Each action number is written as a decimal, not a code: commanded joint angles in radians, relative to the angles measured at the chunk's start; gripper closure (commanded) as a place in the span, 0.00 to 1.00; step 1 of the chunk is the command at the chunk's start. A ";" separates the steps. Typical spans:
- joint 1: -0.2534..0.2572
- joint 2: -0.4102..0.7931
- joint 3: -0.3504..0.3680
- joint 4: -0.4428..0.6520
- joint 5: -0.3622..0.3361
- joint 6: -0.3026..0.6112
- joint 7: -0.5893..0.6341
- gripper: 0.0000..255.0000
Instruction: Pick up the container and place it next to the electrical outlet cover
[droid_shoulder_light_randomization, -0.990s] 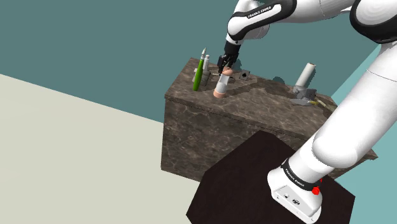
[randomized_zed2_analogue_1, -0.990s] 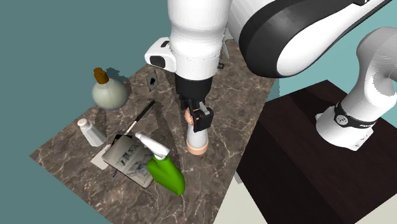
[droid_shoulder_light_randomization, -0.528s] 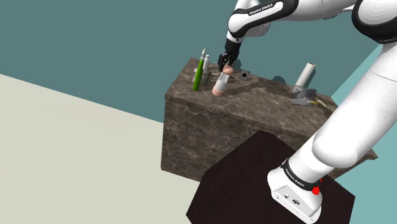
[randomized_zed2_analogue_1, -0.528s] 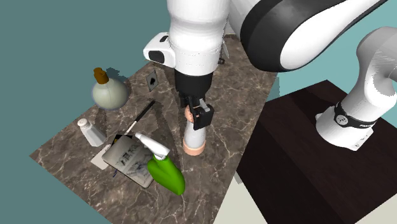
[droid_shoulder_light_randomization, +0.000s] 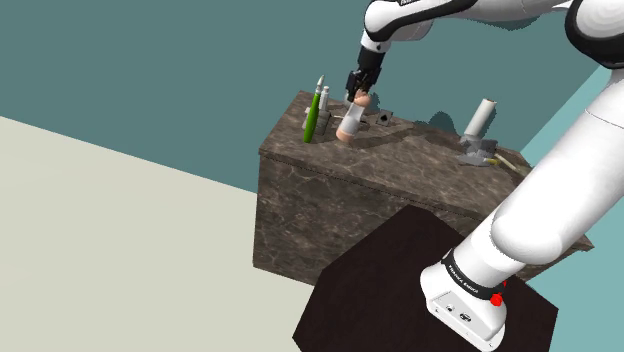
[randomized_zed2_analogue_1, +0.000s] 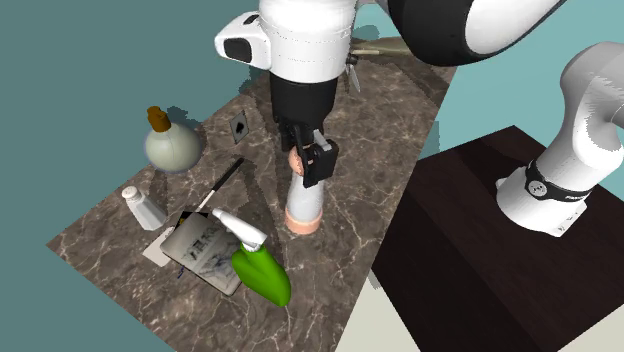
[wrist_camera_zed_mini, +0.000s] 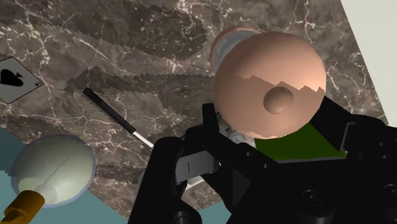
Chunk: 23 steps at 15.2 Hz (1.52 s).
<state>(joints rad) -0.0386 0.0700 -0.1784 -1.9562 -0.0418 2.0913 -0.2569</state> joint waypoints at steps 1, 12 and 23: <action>0.001 -0.009 0.001 0.017 -0.001 -0.026 0.001 1.00; 0.002 -0.035 0.001 0.134 -0.004 -0.169 -0.002 1.00; 0.003 -0.035 0.002 0.282 -0.002 -0.317 -0.008 1.00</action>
<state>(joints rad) -0.0364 0.0316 -0.1773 -1.6910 -0.0443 1.7884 -0.2656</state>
